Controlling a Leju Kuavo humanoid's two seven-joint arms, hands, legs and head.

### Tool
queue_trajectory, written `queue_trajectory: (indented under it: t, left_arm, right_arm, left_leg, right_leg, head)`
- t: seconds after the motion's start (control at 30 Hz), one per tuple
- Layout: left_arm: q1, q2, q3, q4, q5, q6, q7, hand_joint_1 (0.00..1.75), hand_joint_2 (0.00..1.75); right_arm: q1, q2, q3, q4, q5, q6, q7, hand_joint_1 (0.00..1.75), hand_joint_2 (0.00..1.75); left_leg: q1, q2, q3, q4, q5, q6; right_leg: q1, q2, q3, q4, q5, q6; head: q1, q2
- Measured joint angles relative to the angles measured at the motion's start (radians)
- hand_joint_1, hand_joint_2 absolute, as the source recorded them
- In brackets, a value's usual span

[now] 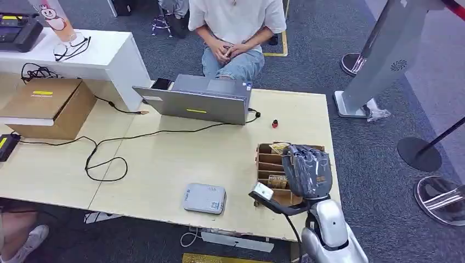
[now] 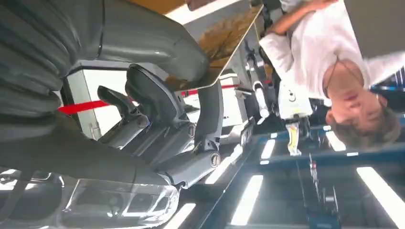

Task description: Pass the card to the sensor for recognition and then transmit it.

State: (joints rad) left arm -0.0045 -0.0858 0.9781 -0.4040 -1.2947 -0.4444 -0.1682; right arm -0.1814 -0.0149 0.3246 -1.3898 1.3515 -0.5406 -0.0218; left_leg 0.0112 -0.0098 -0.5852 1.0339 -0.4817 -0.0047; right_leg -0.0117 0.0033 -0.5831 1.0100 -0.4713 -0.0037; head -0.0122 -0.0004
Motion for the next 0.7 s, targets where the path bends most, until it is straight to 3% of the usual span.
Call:
queue_trajectory:
  t: [0.7]
  left_arm:
    - [-0.004,0.002,0.003,0.013,-0.015,0.005,-0.002,0.0,0.0]
  right_arm:
    - [0.056,0.0,-0.012,-0.134,-0.005,-0.018,-0.011,1.75,1.75]
  left_leg:
    - [0.0,0.0,0.0,0.0,0.0,0.0]
  right_leg:
    - [0.0,0.0,0.0,0.0,0.0,0.0]
  head:
    - [0.0,0.0]
